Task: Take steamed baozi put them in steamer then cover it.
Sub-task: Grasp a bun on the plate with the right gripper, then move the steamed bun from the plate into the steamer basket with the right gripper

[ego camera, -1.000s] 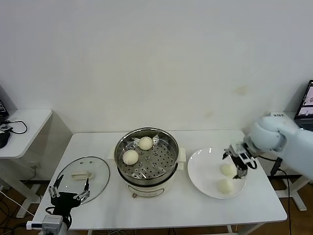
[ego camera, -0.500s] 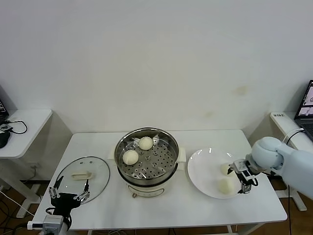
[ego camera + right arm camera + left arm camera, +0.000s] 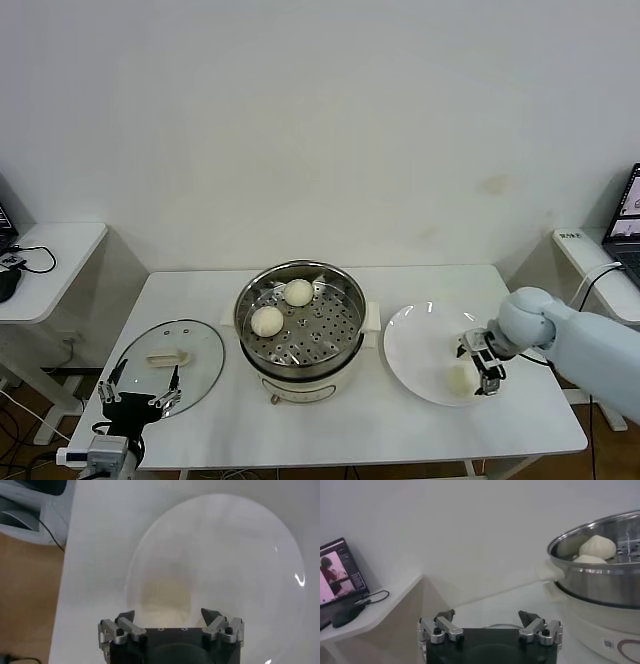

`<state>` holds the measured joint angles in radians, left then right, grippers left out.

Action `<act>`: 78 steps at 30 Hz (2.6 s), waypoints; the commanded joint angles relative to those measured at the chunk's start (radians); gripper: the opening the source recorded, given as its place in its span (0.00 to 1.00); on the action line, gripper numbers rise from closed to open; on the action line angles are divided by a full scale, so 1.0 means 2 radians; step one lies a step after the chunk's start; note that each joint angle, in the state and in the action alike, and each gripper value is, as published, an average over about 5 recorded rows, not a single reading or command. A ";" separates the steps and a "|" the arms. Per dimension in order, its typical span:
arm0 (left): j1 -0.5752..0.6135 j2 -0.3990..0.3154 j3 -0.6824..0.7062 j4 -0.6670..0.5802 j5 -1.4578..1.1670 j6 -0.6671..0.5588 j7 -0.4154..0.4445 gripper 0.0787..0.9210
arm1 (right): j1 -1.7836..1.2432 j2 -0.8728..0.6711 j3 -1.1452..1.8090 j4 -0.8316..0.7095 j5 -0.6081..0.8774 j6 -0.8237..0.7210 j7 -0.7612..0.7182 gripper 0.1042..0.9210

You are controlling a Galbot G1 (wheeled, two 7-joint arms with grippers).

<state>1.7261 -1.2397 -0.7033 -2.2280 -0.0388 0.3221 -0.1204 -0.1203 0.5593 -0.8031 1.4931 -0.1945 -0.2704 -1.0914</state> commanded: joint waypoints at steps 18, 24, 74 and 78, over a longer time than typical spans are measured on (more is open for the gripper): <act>-0.002 -0.002 0.000 0.002 0.000 0.001 0.000 0.88 | 0.037 0.003 -0.011 -0.001 0.015 -0.007 -0.028 0.66; -0.003 0.000 0.000 -0.001 -0.001 0.001 0.000 0.88 | 0.118 -0.016 -0.029 0.018 0.049 -0.008 -0.042 0.66; -0.001 -0.004 -0.037 -0.006 -0.017 0.000 0.000 0.88 | 0.315 0.300 -0.224 0.032 0.096 0.140 0.040 0.67; -0.002 -0.008 -0.035 -0.005 -0.016 -0.001 0.000 0.88 | 0.307 0.295 -0.230 0.036 0.075 0.158 0.043 0.68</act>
<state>1.7220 -1.2520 -0.7721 -2.2396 -0.0713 0.3217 -0.1212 0.5165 1.1219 -1.2189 1.5292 0.0571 -0.0655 -1.0228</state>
